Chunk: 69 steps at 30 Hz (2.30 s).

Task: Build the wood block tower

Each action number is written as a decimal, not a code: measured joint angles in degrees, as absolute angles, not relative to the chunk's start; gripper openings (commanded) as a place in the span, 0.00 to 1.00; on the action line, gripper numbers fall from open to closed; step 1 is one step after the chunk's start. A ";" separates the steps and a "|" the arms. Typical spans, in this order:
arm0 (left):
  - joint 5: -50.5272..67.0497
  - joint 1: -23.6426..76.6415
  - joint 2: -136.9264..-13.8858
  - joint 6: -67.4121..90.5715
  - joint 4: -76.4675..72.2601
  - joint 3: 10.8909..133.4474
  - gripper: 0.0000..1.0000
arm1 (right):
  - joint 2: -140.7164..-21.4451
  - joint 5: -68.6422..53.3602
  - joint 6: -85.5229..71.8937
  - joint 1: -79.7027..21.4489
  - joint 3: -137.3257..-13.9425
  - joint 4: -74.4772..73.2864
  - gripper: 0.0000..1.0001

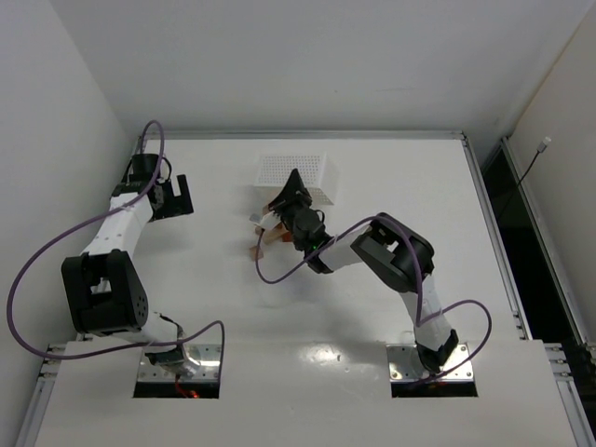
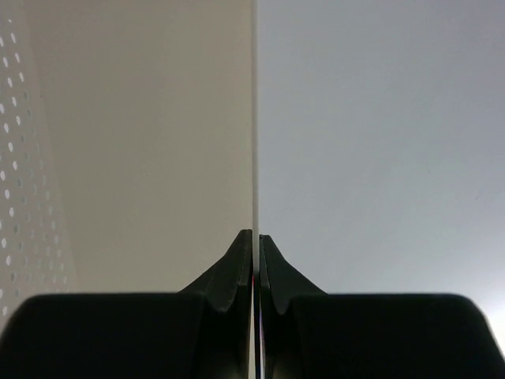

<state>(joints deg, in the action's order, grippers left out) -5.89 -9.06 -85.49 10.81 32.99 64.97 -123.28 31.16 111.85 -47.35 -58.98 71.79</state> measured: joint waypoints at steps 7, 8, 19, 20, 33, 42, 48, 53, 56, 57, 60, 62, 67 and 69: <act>-5.30 -9.06 -85.19 10.79 32.95 64.93 1.00 | -122.17 36.05 111.85 -48.16 -57.12 71.94 0.00; -5.30 -9.06 -85.12 10.79 32.95 64.88 1.00 | -121.95 37.01 111.85 -48.38 -56.88 71.90 0.00; -4.10 -9.06 -82.85 9.30 32.14 62.98 1.00 | -115.92 61.69 99.70 -46.04 -69.14 67.16 0.00; -3.95 -9.06 -82.26 9.06 31.97 62.63 1.00 | -114.06 63.66 96.60 -45.50 -69.89 65.08 0.00; -0.01 -9.06 -80.31 5.56 30.72 62.17 1.00 | -101.27 39.00 17.74 -32.60 -96.09 -27.90 0.00; 8.69 -9.06 -80.42 3.25 30.44 62.22 1.00 | -114.54 10.66 7.62 -0.80 -101.97 -46.15 0.00; 13.08 -9.06 -82.78 2.52 30.35 63.66 1.00 | -121.05 1.45 6.96 9.82 -110.80 -47.05 0.00; 14.26 -9.06 -84.14 2.13 30.41 64.77 1.00 | -125.64 -3.05 7.20 11.75 -116.49 -46.02 0.00; 14.41 -9.06 -84.77 1.91 30.35 65.36 1.00 | -128.88 -4.69 7.42 12.64 -119.17 -45.34 0.00; 14.39 -9.06 -84.90 1.85 30.37 65.43 1.00 | -130.08 -4.89 7.49 12.95 -119.94 -45.08 0.00; 14.39 -9.06 -85.19 1.69 30.61 65.43 1.00 | -133.14 -4.91 7.57 14.20 -121.30 -44.53 0.00; 14.37 -9.06 -85.38 1.67 30.68 65.47 1.00 | -134.61 -4.62 7.88 15.07 -121.34 -44.40 0.00; 14.35 -9.06 -85.84 1.52 30.76 66.06 1.00 | -136.22 -4.32 8.38 16.67 -121.43 -43.75 0.00; 14.35 -9.06 -86.17 1.52 30.74 66.17 1.00 | -136.35 -4.32 8.56 16.91 -121.54 -43.13 0.09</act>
<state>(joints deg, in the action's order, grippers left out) 14.35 -9.06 -86.17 1.52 30.74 66.17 -136.35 -4.32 8.56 16.91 -121.54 -43.13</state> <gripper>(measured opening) 0.996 0.008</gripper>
